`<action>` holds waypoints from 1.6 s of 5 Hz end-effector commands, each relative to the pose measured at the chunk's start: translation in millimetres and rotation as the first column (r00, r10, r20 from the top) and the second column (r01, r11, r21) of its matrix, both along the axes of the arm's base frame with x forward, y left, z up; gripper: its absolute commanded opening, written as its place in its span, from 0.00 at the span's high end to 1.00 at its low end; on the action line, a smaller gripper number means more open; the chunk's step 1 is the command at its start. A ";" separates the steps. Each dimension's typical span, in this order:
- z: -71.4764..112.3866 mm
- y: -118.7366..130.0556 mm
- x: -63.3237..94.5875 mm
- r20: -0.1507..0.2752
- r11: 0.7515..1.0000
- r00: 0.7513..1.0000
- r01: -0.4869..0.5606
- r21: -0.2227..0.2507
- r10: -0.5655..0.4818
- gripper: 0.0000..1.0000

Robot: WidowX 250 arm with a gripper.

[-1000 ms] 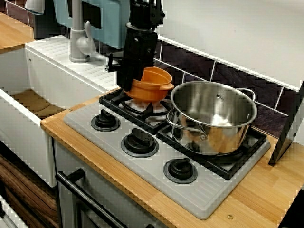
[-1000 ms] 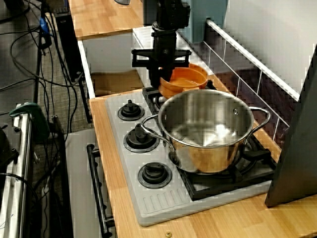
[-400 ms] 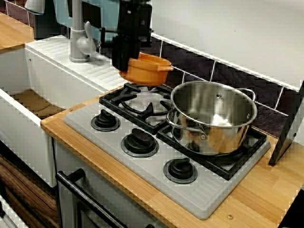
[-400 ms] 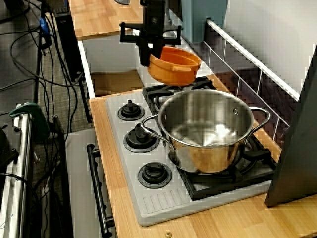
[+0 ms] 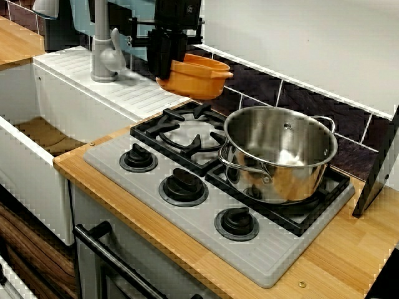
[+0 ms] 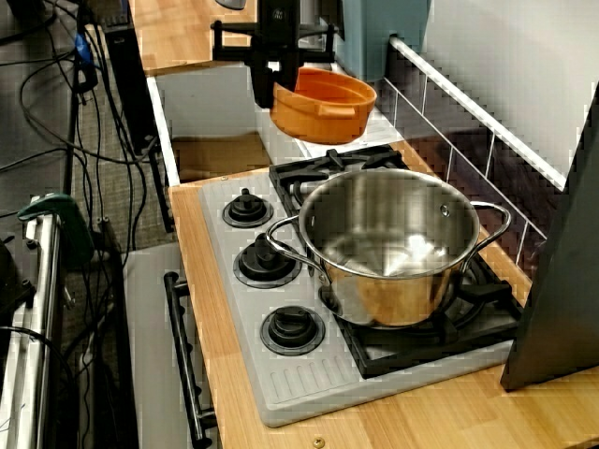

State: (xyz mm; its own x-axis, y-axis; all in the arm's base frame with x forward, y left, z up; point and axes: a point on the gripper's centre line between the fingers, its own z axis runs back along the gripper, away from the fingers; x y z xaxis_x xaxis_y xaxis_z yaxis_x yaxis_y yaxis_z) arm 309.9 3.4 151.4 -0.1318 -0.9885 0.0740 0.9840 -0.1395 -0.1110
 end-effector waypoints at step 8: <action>40.8 -90.8 27.6 0.044 0.993 0.994 0.099 0.069 -0.102 1.00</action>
State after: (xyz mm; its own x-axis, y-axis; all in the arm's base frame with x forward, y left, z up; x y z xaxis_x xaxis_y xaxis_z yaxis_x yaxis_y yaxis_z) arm 342.7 -94.0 174.6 -0.2372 -0.9714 -0.0021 0.9633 -0.2350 -0.1300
